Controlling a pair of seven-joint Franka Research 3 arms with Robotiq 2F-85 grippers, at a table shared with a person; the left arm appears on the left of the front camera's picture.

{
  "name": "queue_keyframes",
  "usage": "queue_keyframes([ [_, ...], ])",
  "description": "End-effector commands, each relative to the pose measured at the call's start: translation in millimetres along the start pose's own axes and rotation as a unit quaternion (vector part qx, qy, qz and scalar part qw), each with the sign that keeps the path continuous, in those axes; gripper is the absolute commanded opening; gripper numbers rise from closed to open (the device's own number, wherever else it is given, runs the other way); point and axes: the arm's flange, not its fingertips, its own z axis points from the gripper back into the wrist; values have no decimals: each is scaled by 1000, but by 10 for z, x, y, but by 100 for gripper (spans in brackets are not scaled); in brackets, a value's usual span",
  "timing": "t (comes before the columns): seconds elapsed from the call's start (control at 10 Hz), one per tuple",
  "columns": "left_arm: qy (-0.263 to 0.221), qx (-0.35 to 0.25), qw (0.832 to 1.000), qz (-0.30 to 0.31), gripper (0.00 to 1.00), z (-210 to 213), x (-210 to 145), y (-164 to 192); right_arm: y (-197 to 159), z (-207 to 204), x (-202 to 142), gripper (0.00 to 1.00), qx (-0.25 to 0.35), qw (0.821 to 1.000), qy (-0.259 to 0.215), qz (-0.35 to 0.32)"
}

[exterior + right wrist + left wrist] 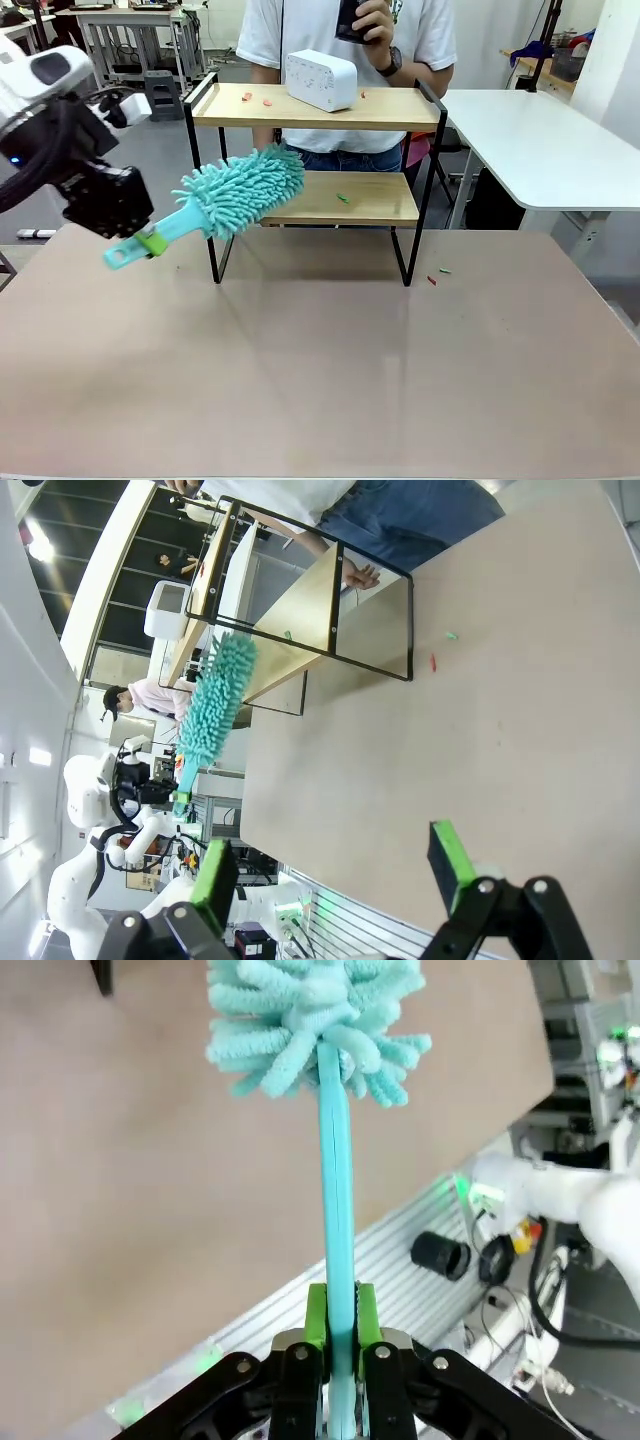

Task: Clean the shelf.
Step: Clean the specific tier of the Shelf with the Duster once objects are removed.

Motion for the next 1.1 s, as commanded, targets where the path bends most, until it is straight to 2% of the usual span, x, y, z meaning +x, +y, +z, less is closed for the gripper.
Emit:
queue_keyframes([
  [0.0,-28,21,999,23,13,-34,226,-40,9,-9,33,100,8,1000,-7,12],
  [0.3,-1,30,999,23,13,-216,578,-57,9,-9,33,100,8,1000,-7,12],
  [0.7,28,39,999,3,13,-407,853,-242,9,-9,33,100,8,1000,-7,12],
  [0.8,55,26,998,-16,13,-490,871,-306,9,-9,33,100,8,1000,-7,12],
  [0.9,112,-12,993,-46,13,-576,861,-365,9,-9,33,100,8,1000,-7,12],
  [1.0,130,-10,990,-58,13,-628,834,-400,9,-9,33,100,8,1000,-7,12],
])
